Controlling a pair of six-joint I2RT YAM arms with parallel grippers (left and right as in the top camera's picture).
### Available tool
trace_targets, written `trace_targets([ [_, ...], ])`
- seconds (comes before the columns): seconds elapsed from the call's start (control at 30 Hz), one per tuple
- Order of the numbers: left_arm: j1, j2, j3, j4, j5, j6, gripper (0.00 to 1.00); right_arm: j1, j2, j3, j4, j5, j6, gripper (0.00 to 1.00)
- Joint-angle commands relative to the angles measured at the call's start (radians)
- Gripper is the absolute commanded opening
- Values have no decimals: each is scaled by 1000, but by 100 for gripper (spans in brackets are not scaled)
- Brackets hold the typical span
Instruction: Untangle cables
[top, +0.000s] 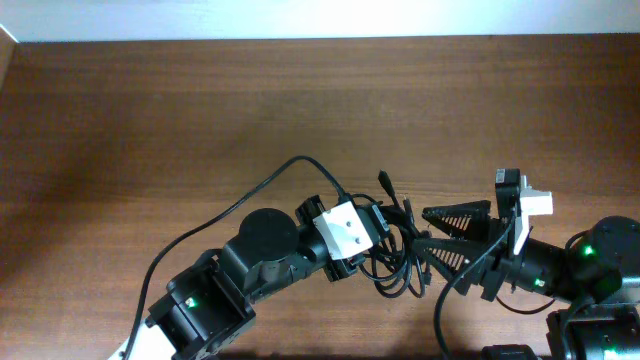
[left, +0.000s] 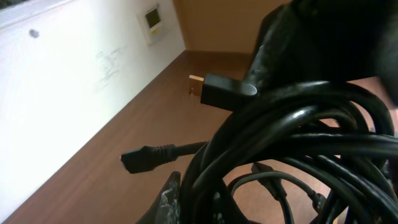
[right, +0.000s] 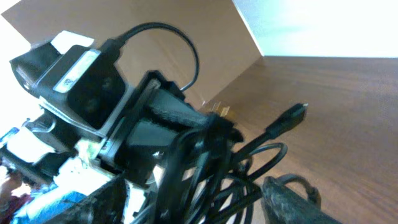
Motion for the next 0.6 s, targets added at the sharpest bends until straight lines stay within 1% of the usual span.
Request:
trace_targets([
  [0.0, 2, -11, 16, 47, 130, -18, 0, 4, -1, 9, -17, 62, -12, 53],
  [0.07, 2, -11, 16, 72, 162, -18, 0, 4, -1, 8, -66, 132, -13, 49],
  [0.17, 3, -11, 16, 92, 225, -18, 0, 4, -1, 9, -123, 211, -20, 37],
  [0.2, 3, -11, 16, 97, 238, -18, 0, 4, -1, 9, -124, 211, -36, 26],
  [0.23, 2, -11, 16, 96, 246, -18, 0, 4, -1, 9, -124, 211, -35, 13],
  [0.27, 3, -11, 16, 96, 246, -18, 0, 5, -1, 9, -124, 209, -35, 4],
  [0.3, 3, -10, 16, 91, 241, -18, 1, 4, -1, 9, -123, 191, -35, 4],
  [0.33, 3, -10, 16, 86, 240, -18, 11, 4, -1, 9, -120, 166, -35, 4],
  [0.37, 3, -10, 16, 72, 208, -18, 20, 4, -1, 9, -121, 153, -35, 4],
  [0.4, 3, -10, 16, 58, 181, -18, 51, 4, -1, 9, -118, 157, -35, 4],
  [0.43, 3, -11, 16, 54, 182, -19, 99, 4, -1, 9, -116, 192, -34, 4],
  [0.47, 2, -11, 16, 47, 193, -19, 99, 4, -1, 9, -117, 238, -2, 4],
  [0.53, 2, -11, 16, 43, 241, -18, 99, 4, -1, 9, -117, 341, 109, 4],
  [0.57, 2, -13, 16, 42, 246, -18, 99, 4, -1, 9, -117, 389, 188, 4],
])
